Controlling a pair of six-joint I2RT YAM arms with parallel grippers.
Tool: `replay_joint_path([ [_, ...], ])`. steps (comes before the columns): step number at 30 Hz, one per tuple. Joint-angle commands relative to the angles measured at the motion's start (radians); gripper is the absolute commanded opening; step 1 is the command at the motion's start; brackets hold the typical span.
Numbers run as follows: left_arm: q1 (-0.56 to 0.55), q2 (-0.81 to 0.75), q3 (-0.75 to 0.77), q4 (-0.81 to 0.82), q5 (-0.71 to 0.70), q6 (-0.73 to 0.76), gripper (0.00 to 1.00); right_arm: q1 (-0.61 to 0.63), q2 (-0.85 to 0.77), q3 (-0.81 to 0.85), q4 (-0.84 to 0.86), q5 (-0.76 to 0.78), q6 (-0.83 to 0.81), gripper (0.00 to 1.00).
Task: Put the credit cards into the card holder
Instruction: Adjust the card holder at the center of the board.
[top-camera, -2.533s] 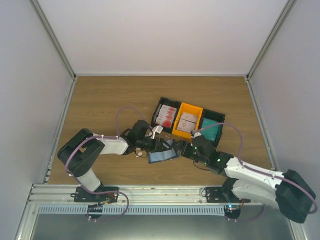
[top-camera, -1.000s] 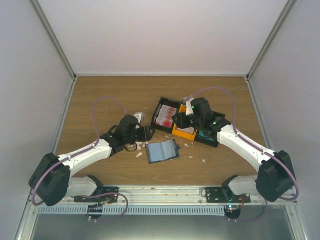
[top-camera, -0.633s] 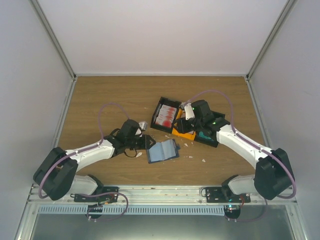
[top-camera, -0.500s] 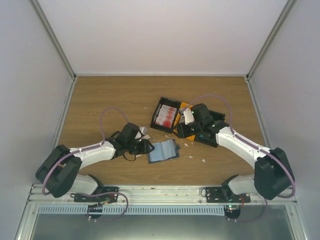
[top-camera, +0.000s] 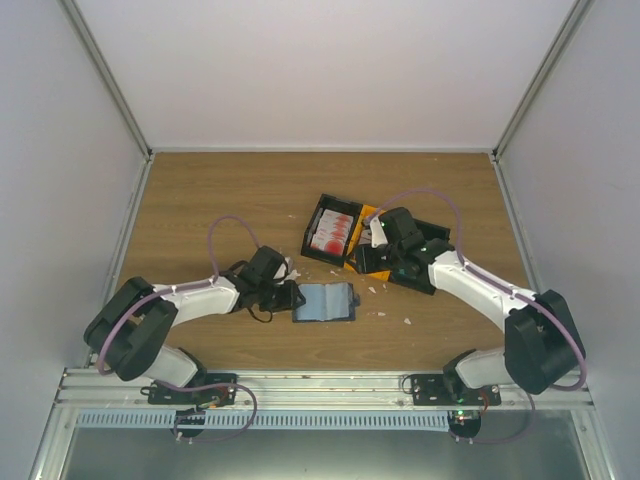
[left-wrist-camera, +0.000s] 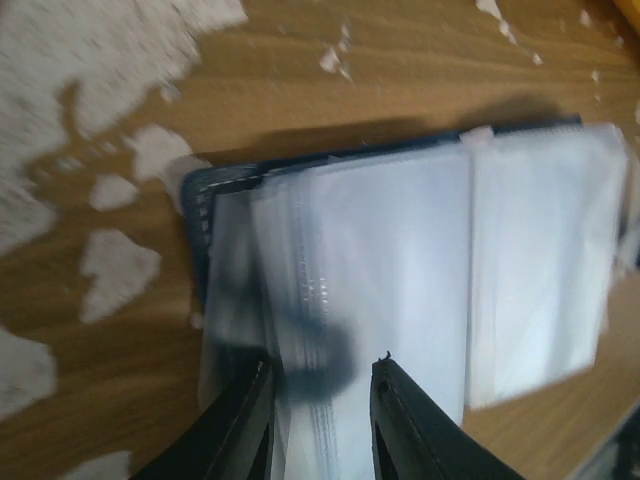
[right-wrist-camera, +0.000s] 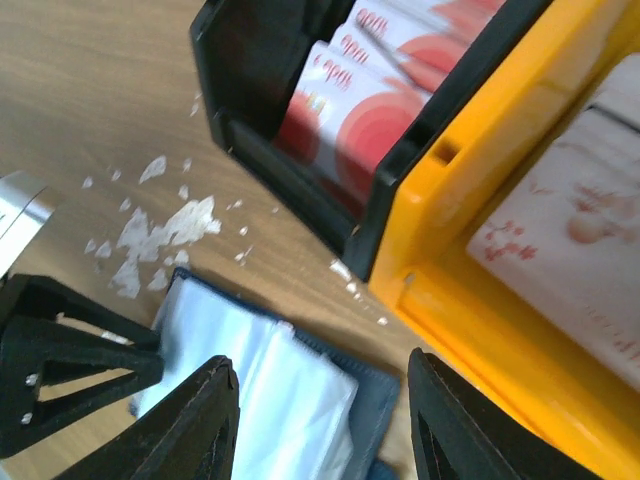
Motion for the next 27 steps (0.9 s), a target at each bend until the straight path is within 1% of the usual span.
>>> replay_joint_path([
  [1,0.013,0.024,0.053,-0.142,-0.177,0.091,0.27,-0.011,0.014,0.074,-0.041,0.169,0.044,0.48],
  [4,0.026,0.032,0.066,-0.130,-0.165,0.156,0.25,-0.016,0.026,0.121,-0.077,0.235,0.070,0.48],
  [8,0.043,0.016,0.077,-0.128,-0.153,0.205,0.25,-0.036,0.045,0.171,-0.116,0.269,0.092,0.49],
  [10,0.046,-0.025,0.076,-0.112,-0.108,0.219,0.28,-0.054,0.065,0.212,-0.155,0.287,0.080,0.49],
  [11,0.046,-0.043,0.074,-0.097,-0.083,0.223,0.30,-0.070,0.079,0.230,-0.177,0.297,0.075,0.49],
  [15,0.047,-0.080,0.088,-0.034,-0.001,0.213,0.39,-0.119,0.144,0.288,-0.252,0.297,0.029,0.42],
  [17,0.047,-0.072,0.105,0.001,0.031,0.189,0.40,-0.123,0.185,0.322,-0.289,0.297,-0.009,0.37],
  [19,0.047,-0.051,0.122,0.048,0.048,0.160,0.41,-0.122,0.224,0.354,-0.315,0.291,-0.046,0.36],
  [23,0.049,0.028,0.171,0.103,0.000,0.088,0.41,-0.121,0.309,0.408,-0.336,0.290,-0.130,0.37],
  [25,0.053,0.073,0.202,0.104,-0.043,0.060,0.41,-0.119,0.352,0.431,-0.345,0.310,-0.176,0.40],
  [27,0.062,0.106,0.220,0.148,-0.084,0.040,0.41,-0.114,0.391,0.448,-0.350,0.351,-0.232,0.43],
])
